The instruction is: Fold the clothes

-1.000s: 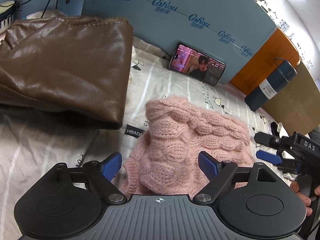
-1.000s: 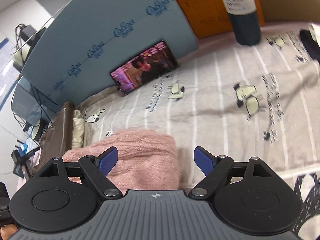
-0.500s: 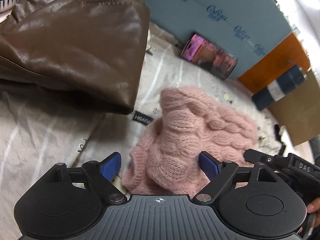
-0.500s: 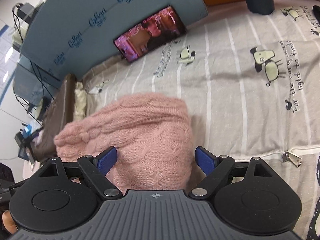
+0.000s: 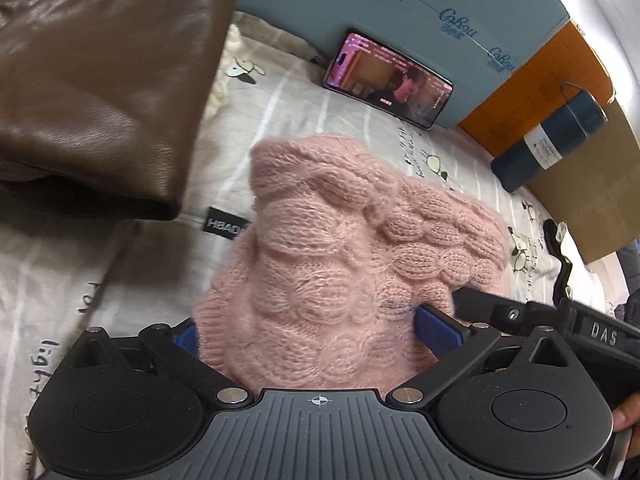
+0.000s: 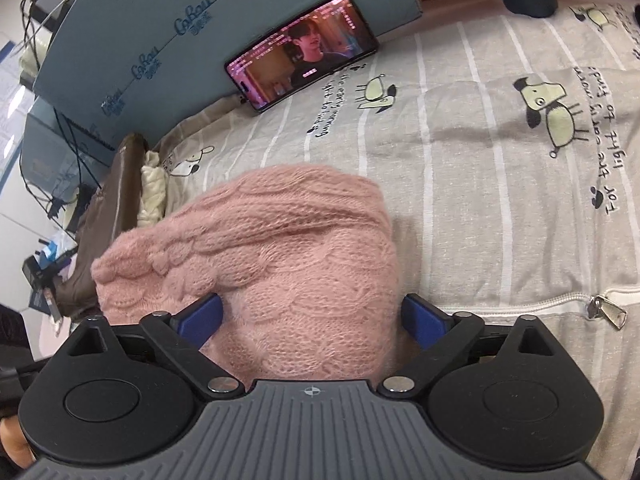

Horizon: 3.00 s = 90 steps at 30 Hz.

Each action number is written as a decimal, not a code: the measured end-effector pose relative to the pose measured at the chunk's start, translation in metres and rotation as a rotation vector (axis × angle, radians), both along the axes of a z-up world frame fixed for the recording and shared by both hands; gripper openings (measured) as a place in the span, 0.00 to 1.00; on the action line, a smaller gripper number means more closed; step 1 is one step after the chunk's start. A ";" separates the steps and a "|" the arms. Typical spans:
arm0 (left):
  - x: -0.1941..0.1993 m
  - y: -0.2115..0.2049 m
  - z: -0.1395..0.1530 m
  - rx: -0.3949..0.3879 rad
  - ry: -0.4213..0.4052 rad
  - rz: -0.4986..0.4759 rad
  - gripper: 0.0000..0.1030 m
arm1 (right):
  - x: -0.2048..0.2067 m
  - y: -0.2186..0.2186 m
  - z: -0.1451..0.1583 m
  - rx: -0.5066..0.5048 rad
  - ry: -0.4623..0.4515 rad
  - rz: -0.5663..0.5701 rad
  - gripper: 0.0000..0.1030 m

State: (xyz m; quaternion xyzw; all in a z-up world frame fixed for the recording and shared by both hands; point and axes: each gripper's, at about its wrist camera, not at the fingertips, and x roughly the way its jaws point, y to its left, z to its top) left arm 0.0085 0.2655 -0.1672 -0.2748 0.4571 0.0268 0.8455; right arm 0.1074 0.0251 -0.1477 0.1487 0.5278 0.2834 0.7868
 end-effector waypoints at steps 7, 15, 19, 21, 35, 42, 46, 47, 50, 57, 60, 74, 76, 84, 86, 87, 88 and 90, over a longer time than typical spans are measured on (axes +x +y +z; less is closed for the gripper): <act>-0.005 -0.003 0.001 -0.005 -0.032 0.017 0.95 | -0.004 0.000 0.002 0.012 0.012 -0.013 0.82; -0.013 -0.002 0.006 -0.063 -0.084 0.021 0.57 | -0.017 -0.004 0.009 0.041 0.003 -0.017 0.46; -0.020 -0.008 0.010 -0.067 -0.114 0.026 0.45 | -0.025 -0.009 0.016 0.068 -0.020 -0.005 0.36; -0.024 -0.012 0.013 -0.070 -0.133 0.025 0.42 | -0.028 -0.013 0.021 0.082 -0.032 0.000 0.34; -0.018 -0.102 0.032 -0.093 -0.210 -0.071 0.41 | -0.051 -0.110 0.047 0.111 -0.131 -0.057 0.33; 0.014 -0.180 0.046 -0.117 -0.275 -0.219 0.40 | -0.062 -0.195 0.062 0.074 -0.223 -0.171 0.33; 0.042 -0.223 0.058 -0.138 -0.315 -0.296 0.40 | -0.061 -0.245 0.078 0.063 -0.303 -0.273 0.33; 0.049 -0.233 0.061 -0.144 -0.323 -0.311 0.40 | -0.060 -0.257 0.081 0.059 -0.322 -0.299 0.33; 0.069 -0.265 0.068 -0.162 -0.349 -0.357 0.40 | -0.055 -0.291 0.088 0.035 -0.365 -0.374 0.33; 0.109 -0.323 0.073 -0.191 -0.388 -0.431 0.40 | -0.035 -0.336 0.089 -0.011 -0.412 -0.465 0.33; 0.126 -0.341 0.072 -0.195 -0.411 -0.449 0.40 | -0.022 -0.352 0.089 -0.020 -0.435 -0.501 0.33; 0.173 -0.387 0.038 -0.189 -0.350 -0.450 0.41 | 0.032 -0.402 0.059 -0.113 -0.398 -0.605 0.33; 0.174 -0.391 0.034 -0.170 -0.335 -0.455 0.46 | 0.039 -0.407 0.052 -0.132 -0.373 -0.621 0.34; 0.171 -0.368 0.034 -0.124 -0.447 -0.399 0.75 | 0.054 -0.423 0.028 -0.208 -0.342 -0.745 0.69; 0.167 -0.364 0.034 -0.058 -0.508 -0.358 0.76 | 0.058 -0.425 0.022 -0.218 -0.331 -0.748 0.76; 0.167 -0.364 0.033 -0.025 -0.509 -0.352 0.80 | 0.059 -0.425 0.020 -0.227 -0.329 -0.745 0.78; 0.170 -0.367 0.030 0.005 -0.488 -0.356 0.83 | 0.062 -0.424 0.018 -0.236 -0.327 -0.741 0.82; 0.175 -0.372 0.023 0.067 -0.446 -0.370 0.83 | 0.066 -0.423 0.012 -0.247 -0.313 -0.738 0.83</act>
